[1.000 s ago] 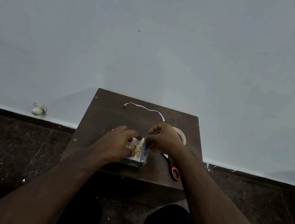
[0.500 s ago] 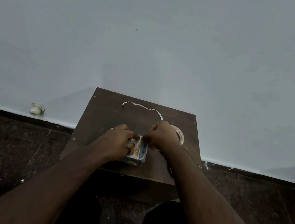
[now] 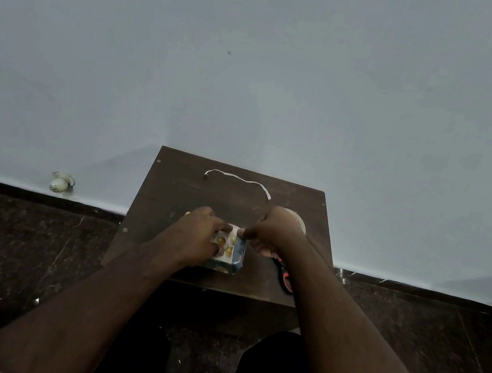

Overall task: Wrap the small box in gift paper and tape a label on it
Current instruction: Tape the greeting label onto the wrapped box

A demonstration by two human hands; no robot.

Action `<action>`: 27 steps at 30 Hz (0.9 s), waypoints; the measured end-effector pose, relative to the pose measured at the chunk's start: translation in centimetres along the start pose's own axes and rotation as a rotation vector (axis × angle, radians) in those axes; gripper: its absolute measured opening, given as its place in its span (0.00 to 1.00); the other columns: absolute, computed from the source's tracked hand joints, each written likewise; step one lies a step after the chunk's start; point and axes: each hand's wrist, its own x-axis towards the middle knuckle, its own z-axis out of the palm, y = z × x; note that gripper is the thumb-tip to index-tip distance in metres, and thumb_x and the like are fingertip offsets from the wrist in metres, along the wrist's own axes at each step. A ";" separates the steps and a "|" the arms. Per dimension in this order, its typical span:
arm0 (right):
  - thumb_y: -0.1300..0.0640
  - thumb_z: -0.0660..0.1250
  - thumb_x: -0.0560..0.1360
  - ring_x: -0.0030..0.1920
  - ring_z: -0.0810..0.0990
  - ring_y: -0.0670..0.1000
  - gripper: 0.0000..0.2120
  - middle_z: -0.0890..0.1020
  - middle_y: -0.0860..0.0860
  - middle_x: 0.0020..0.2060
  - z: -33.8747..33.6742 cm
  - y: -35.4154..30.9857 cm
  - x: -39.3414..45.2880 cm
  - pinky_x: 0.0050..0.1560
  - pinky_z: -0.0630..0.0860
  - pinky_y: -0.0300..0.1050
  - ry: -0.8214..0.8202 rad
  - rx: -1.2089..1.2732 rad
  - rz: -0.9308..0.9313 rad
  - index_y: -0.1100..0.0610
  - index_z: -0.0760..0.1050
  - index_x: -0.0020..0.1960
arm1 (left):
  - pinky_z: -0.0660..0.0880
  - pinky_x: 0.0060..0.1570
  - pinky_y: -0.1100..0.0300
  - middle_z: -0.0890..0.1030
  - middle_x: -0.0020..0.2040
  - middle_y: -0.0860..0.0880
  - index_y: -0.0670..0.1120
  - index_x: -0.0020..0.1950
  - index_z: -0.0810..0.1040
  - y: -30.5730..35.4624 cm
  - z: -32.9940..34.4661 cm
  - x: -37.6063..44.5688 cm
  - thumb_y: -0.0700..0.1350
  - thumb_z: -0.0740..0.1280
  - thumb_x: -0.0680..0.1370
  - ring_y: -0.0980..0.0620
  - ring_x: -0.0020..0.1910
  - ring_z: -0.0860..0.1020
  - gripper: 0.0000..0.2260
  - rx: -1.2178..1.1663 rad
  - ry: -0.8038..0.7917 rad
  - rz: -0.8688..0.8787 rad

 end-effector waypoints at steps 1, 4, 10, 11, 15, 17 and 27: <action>0.53 0.81 0.68 0.29 0.81 0.53 0.15 0.83 0.56 0.29 0.1 0.0 -0.1 0.38 0.83 0.51 0.005 -0.003 -0.004 0.64 0.82 0.40 | 0.70 0.58 0.60 0.72 0.62 0.50 0.54 0.73 0.73 -0.1 0.0 -0.1 0.49 0.72 0.77 0.52 0.60 0.73 0.24 0.003 0.001 -0.005; 0.55 0.80 0.69 0.23 0.78 0.50 0.13 0.81 0.53 0.24 0.0 0.2 0.0 0.28 0.79 0.43 0.045 -0.030 -0.029 0.63 0.81 0.36 | 0.71 0.60 0.58 0.73 0.62 0.50 0.53 0.72 0.74 -0.3 0.1 -0.2 0.50 0.72 0.77 0.51 0.60 0.73 0.24 0.014 0.020 -0.006; 0.59 0.74 0.72 0.42 0.84 0.58 0.08 0.85 0.56 0.39 -1.2 2.9 -0.2 0.46 0.81 0.50 0.183 -0.215 -0.158 0.58 0.78 0.36 | 0.68 0.57 0.61 0.77 0.64 0.49 0.51 0.68 0.80 -0.6 0.0 -0.3 0.49 0.72 0.77 0.51 0.61 0.76 0.19 0.008 0.066 -0.011; 0.59 0.72 0.72 0.44 0.83 0.57 0.05 0.85 0.55 0.42 -1.6 3.9 0.0 0.47 0.79 0.48 0.250 -0.223 -0.174 0.58 0.78 0.38 | 0.69 0.57 0.61 0.78 0.64 0.50 0.50 0.67 0.80 -0.6 0.0 -0.4 0.48 0.73 0.77 0.51 0.60 0.76 0.18 0.000 0.070 -0.021; 0.58 0.69 0.73 0.51 0.82 0.58 0.09 0.84 0.53 0.49 -2.6 7.2 0.8 0.50 0.80 0.49 0.300 -0.452 -0.177 0.56 0.82 0.52 | 0.73 0.54 0.61 0.80 0.62 0.51 0.51 0.59 0.84 -0.6 -0.1 -0.5 0.44 0.74 0.75 0.54 0.55 0.78 0.13 -0.046 0.061 -0.068; 0.59 0.71 0.72 0.54 0.82 0.57 0.13 0.83 0.54 0.53 -2.6 8.1 1.4 0.52 0.80 0.49 0.246 -0.538 -0.175 0.55 0.83 0.56 | 0.73 0.56 0.61 0.82 0.60 0.52 0.50 0.56 0.85 -0.5 -0.6 -0.6 0.43 0.73 0.76 0.54 0.57 0.78 0.09 -0.060 0.047 -0.101; 0.64 0.63 0.74 0.54 0.79 0.57 0.12 0.77 0.53 0.53 -2.0 9.5 1.7 0.51 0.76 0.47 0.351 -0.425 -0.271 0.55 0.81 0.52 | 0.71 0.57 0.64 0.80 0.66 0.54 0.52 0.60 0.84 -0.1 -1.9 -1.7 0.43 0.68 0.80 0.55 0.62 0.77 0.11 -0.121 0.045 -0.120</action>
